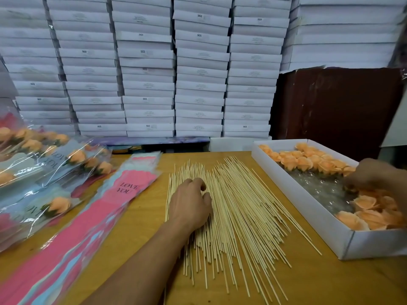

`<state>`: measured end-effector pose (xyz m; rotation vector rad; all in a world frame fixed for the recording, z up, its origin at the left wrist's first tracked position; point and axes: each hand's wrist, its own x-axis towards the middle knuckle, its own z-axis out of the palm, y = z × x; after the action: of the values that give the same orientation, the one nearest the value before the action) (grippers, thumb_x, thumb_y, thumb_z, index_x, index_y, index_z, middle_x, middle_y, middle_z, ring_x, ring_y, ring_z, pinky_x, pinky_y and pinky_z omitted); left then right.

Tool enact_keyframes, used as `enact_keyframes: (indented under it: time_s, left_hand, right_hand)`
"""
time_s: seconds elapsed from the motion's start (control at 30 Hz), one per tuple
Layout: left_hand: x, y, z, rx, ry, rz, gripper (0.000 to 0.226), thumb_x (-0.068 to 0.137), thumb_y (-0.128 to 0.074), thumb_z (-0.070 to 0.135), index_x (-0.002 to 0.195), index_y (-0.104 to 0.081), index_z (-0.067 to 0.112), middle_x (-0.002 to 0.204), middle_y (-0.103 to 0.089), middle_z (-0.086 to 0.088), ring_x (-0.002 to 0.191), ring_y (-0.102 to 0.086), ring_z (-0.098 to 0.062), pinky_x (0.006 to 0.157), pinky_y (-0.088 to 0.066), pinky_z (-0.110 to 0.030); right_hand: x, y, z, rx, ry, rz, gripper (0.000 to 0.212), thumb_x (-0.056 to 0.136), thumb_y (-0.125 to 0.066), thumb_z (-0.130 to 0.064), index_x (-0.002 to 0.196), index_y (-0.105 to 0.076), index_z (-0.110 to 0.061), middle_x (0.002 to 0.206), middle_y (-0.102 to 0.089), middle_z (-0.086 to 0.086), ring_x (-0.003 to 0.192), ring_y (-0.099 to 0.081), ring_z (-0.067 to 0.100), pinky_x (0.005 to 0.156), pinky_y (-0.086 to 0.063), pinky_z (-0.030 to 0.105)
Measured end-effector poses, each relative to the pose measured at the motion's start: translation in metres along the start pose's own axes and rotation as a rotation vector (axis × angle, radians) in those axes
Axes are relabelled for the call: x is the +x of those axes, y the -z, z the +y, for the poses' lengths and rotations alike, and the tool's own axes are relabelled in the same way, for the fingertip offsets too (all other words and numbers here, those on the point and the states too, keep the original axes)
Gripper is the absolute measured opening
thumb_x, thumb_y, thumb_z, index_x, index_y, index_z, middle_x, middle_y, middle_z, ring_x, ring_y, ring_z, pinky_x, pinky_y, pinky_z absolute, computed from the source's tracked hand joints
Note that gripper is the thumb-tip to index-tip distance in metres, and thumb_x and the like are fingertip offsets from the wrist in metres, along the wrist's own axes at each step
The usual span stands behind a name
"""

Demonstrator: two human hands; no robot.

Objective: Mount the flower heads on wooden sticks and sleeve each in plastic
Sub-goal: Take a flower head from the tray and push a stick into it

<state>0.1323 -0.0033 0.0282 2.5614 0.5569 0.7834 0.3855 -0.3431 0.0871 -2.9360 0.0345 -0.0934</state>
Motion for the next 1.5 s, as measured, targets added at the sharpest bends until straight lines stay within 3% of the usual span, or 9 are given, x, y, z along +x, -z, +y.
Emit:
enact_keyframes:
  time_s: [0.07,0.23,0.4,0.67,0.83,1.03,1.23,1.37,1.5]
  left_hand:
    - [0.001,0.0,0.0,-0.002,0.002,0.005,0.025,0.095,-0.055,0.027,0.117,-0.064,0.017,0.113,-0.061,-0.001,0.099,-0.06,-0.02,0.087,-0.052,-0.039]
    - [0.001,0.0,0.002,-0.067,-0.008,0.047,0.024,0.096,-0.057,0.028,0.117,-0.063,0.017,0.11,-0.063,0.001,0.095,-0.06,-0.018,0.083,-0.053,-0.037]
    - [-0.001,0.004,0.004,-0.207,-0.082,0.11,0.027,0.096,-0.062,0.032,0.121,-0.062,0.022,0.089,-0.061,0.009,0.078,-0.055,-0.006,0.072,-0.041,-0.026]
    - [-0.008,0.008,0.012,-0.538,-0.241,0.059,0.067,0.083,-0.078,0.033,0.142,-0.047,0.037,0.1,-0.066,0.016,0.091,-0.062,0.0,0.077,-0.049,-0.01]
    - [-0.004,0.011,0.007,-0.486,-0.267,0.145,0.03,0.086,-0.074,0.017,0.103,-0.064,0.039,0.084,-0.068,0.013,0.08,-0.063,-0.01,0.071,-0.053,-0.027]
    - [-0.001,0.008,0.002,-0.397,-0.187,0.117,0.016,0.086,-0.075,0.021,0.099,-0.066,0.026,0.081,-0.062,0.013,0.079,-0.058,-0.002,0.066,-0.048,-0.017]
    - [0.001,0.01,0.0,-0.371,-0.041,0.161,0.014,0.083,-0.071,0.02,0.092,-0.064,0.028,0.078,-0.063,0.01,0.072,-0.058,-0.004,0.065,-0.05,-0.025]
    - [0.006,0.013,-0.005,-0.437,0.081,0.209,0.008,0.083,-0.07,0.022,0.084,-0.064,0.026,0.07,-0.062,0.008,0.064,-0.056,-0.006,0.055,-0.041,-0.02]
    - [0.009,0.014,-0.007,-0.475,0.125,0.226,0.006,0.083,-0.071,0.024,0.084,-0.065,0.021,0.07,-0.063,0.006,0.064,-0.057,-0.01,0.053,-0.04,-0.019]
  right_hand:
    - [-0.001,0.002,0.003,0.031,-0.042,0.043,0.045,0.08,-0.081,-0.046,0.081,-0.055,-0.01,0.084,-0.063,0.014,0.08,-0.062,0.031,0.081,-0.055,0.046]
    - [-0.012,0.028,-0.021,0.2,0.007,0.246,0.041,0.086,-0.069,-0.046,0.08,-0.057,-0.007,0.077,-0.06,0.013,0.07,-0.057,0.03,0.056,-0.046,0.033]
    - [-0.057,0.054,-0.088,0.404,0.239,0.268,0.034,0.082,-0.067,-0.044,0.088,-0.067,-0.01,0.084,-0.066,0.008,0.078,-0.062,0.03,0.064,-0.049,0.034]
    - [-0.173,0.01,-0.195,0.445,0.596,-0.074,0.031,0.08,-0.069,-0.042,0.083,-0.062,-0.011,0.075,-0.059,-0.001,0.069,-0.06,0.019,0.053,-0.036,0.027]
    - [-0.183,-0.015,-0.225,0.57,0.597,-0.164,0.032,0.076,-0.069,-0.039,0.063,-0.05,-0.017,0.059,-0.05,-0.006,0.046,-0.047,0.012,0.037,-0.032,0.019]
    - [-0.174,-0.034,-0.228,0.678,0.602,-0.276,0.033,0.077,-0.068,-0.033,0.055,-0.046,-0.021,0.032,-0.039,-0.013,0.027,-0.037,0.004,0.033,-0.03,0.017]
    - [-0.173,-0.049,-0.22,0.994,0.532,-0.429,0.049,0.099,-0.051,-0.054,0.081,-0.072,-0.014,0.066,-0.065,-0.003,0.053,-0.054,0.012,0.051,-0.046,0.029]
    - [-0.169,-0.065,-0.216,0.403,0.562,-0.049,0.039,0.1,-0.058,-0.041,0.073,-0.063,-0.013,0.073,-0.065,0.0,0.063,-0.058,0.02,0.058,-0.043,0.03]
    - [-0.174,-0.072,-0.222,0.165,0.541,-0.058,0.035,0.09,-0.072,-0.041,0.079,-0.05,-0.017,0.091,-0.059,0.005,0.079,-0.054,0.024,0.059,-0.037,0.03]
